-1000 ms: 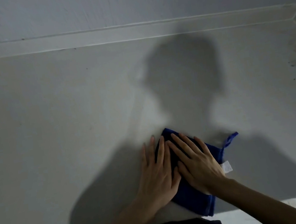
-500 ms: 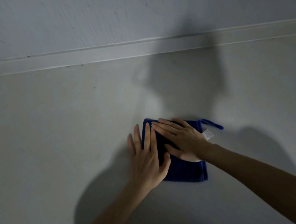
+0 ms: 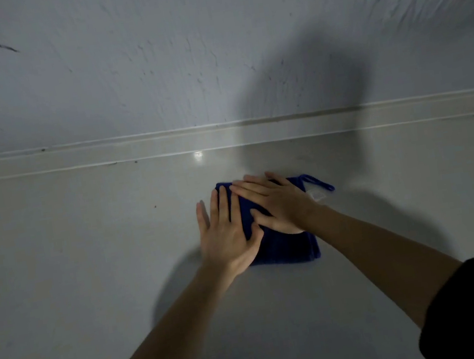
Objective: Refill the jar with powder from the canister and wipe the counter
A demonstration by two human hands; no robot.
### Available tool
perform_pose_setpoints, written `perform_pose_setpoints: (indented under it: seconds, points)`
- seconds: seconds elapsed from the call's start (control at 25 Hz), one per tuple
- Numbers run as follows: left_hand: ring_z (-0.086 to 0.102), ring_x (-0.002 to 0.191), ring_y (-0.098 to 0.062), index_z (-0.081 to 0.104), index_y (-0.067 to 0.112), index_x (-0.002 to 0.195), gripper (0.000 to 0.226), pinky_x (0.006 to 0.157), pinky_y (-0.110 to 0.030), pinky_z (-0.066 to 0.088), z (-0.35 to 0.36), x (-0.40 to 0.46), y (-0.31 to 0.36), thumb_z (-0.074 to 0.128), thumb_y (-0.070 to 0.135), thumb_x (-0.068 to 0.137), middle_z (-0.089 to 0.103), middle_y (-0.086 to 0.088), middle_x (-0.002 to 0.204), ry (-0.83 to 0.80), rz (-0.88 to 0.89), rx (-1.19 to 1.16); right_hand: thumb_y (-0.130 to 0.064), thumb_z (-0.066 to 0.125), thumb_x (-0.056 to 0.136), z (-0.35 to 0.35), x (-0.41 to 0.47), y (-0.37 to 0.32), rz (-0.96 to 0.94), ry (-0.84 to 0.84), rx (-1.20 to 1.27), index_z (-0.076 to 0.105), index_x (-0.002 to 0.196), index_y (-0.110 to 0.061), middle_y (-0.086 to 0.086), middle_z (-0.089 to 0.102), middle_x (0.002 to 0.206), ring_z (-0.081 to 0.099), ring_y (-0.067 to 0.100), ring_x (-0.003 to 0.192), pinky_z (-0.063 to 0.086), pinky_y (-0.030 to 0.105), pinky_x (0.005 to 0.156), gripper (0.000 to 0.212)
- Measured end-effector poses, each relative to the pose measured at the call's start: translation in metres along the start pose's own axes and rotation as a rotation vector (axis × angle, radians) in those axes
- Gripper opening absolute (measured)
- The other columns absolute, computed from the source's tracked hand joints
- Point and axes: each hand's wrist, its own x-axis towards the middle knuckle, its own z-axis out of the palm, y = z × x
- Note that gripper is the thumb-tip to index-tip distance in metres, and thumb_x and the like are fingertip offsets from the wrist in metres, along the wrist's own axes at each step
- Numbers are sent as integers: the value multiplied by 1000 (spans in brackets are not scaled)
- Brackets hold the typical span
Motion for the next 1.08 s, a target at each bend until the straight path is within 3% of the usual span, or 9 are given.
perform_pose_setpoints:
  seconds: [0.12,0.32,0.44,0.56,0.92,1.08]
  points:
    - [-3,143,-24,5,8,143,79,114,-49,-6,-2,32,-6,1,52,77,4,-12,155,-37,-53,-17,-47,13,90,0,20,14,151,22,-46,4,142,-28,-7,7,155,1,11,141,-6,39,113,57]
    - [-9,143,-21,0,11,143,67,114,-49,-6,-7,64,-13,18,47,90,-3,-9,156,-112,-35,-9,-42,21,95,-5,39,37,156,26,13,4,142,-28,-8,8,154,1,10,141,-4,35,114,51]
    - [-11,142,-21,-2,12,143,66,115,-49,-7,-6,77,-16,24,45,92,-5,-8,156,-124,-41,-9,-51,12,90,-8,50,49,119,26,2,5,142,-28,-8,8,154,2,10,141,-1,34,113,57]
    - [-9,143,-21,-1,12,143,66,115,-49,-6,-2,82,-14,24,45,91,-4,-8,156,-100,-85,-28,-57,-4,73,-11,58,56,85,24,3,8,142,-29,-8,10,154,6,9,140,-3,32,112,76]
    - [-11,142,-24,-5,12,142,67,116,-45,-5,-2,75,-10,24,44,92,-8,-9,155,-115,-158,-100,-57,-8,72,-9,50,56,112,39,1,5,142,-27,-4,6,155,2,10,141,-7,35,113,78]
    - [-10,142,-26,-8,11,142,66,118,-45,-3,-11,68,-11,22,45,93,-9,-12,155,-183,-153,-87,-52,8,90,-15,25,49,229,-12,60,1,142,-29,-3,3,155,-1,12,141,-5,37,115,57]
